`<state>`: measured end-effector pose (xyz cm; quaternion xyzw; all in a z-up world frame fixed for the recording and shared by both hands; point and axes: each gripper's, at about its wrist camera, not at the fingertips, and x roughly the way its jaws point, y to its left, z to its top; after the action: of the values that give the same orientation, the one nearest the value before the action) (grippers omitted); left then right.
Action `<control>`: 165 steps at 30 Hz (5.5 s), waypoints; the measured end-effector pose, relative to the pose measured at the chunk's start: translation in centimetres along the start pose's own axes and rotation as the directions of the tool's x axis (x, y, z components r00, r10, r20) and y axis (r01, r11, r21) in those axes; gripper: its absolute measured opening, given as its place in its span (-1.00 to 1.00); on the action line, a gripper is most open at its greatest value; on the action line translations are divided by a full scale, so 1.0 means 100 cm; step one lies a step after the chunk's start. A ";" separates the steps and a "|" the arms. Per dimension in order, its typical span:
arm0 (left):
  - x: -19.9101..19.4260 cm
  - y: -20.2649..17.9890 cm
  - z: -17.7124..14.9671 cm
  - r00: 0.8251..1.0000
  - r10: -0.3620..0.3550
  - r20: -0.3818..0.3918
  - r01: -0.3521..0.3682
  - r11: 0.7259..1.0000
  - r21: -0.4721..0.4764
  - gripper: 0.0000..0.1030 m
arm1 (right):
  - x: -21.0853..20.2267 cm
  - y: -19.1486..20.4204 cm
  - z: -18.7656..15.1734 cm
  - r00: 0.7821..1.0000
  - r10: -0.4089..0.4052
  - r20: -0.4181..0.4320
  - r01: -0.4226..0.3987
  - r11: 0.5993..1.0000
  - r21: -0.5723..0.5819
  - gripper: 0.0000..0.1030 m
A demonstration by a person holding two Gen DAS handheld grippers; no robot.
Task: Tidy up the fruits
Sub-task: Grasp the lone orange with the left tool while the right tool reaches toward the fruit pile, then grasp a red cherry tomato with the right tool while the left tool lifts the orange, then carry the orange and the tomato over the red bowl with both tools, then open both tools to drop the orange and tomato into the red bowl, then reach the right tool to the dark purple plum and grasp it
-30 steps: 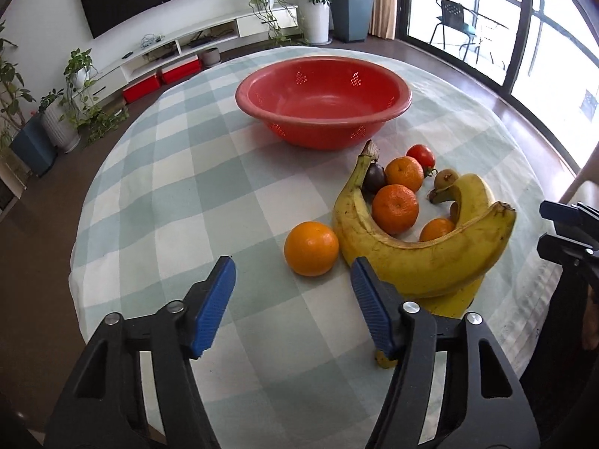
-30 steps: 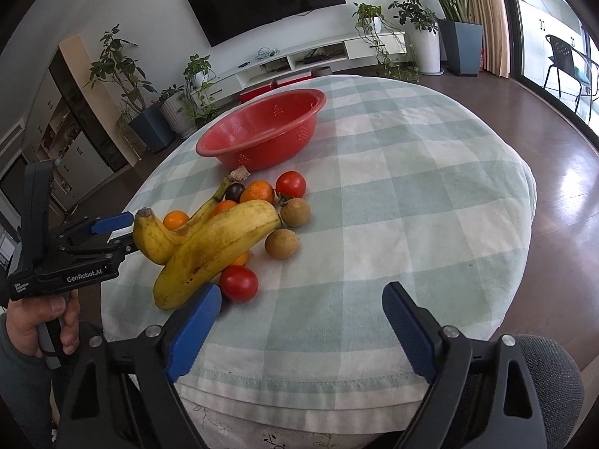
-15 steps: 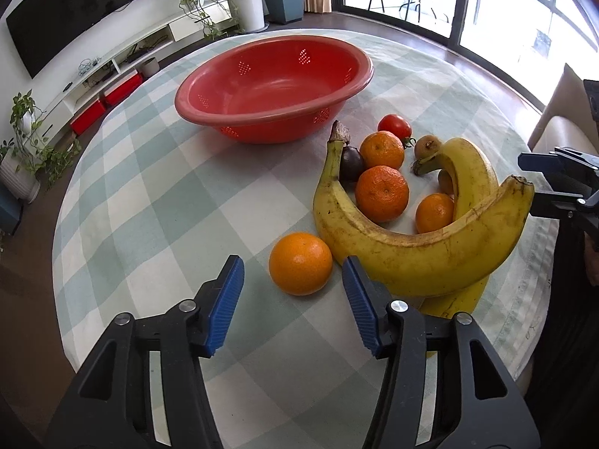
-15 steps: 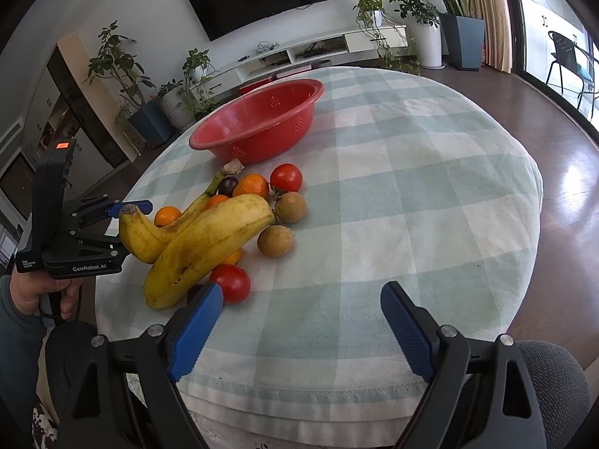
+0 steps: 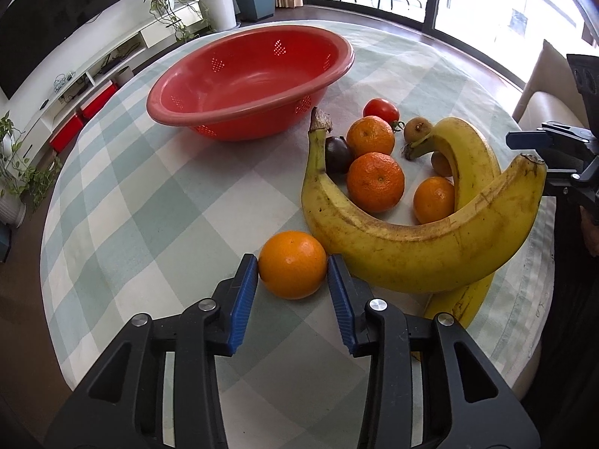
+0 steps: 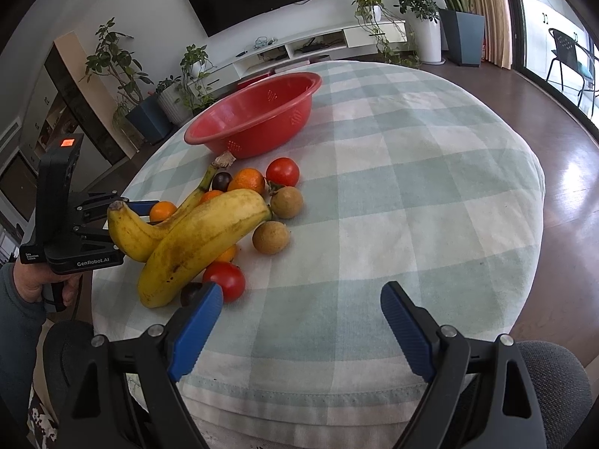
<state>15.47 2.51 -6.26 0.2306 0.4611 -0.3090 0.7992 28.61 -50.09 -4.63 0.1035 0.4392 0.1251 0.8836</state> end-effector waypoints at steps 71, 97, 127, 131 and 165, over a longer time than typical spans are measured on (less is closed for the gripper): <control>-0.059 0.010 -0.058 0.925 -0.012 0.380 0.219 0.834 -0.506 -0.31 | 0.026 0.025 0.026 0.977 0.140 -0.162 -0.182 0.939 -0.291 -0.39; 0.020 0.071 0.137 0.986 0.142 0.084 -0.112 0.952 -0.286 -0.31 | 0.113 0.044 0.193 0.997 0.017 -0.082 -0.044 0.940 -0.339 -0.39; 0.069 0.065 0.144 0.981 0.194 0.016 -0.187 0.962 -0.199 -0.18 | 0.133 0.056 0.193 0.992 -0.098 -0.083 0.053 0.903 -0.426 -0.39; 0.050 0.063 0.142 0.973 0.226 0.053 -0.210 0.955 -0.211 0.11 | 0.101 0.058 0.192 0.997 -0.071 -0.016 0.057 0.905 -0.422 -0.10; -0.076 -0.098 -0.088 0.936 0.159 0.313 0.027 0.856 -0.516 0.66 | 0.010 0.049 -0.025 0.978 0.206 -0.043 -0.210 0.969 -0.127 0.25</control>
<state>0.38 3.50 -4.48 -0.0319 0.3711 -0.1827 0.9099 26.53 -44.94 -5.44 0.0890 0.4295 0.2472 0.8640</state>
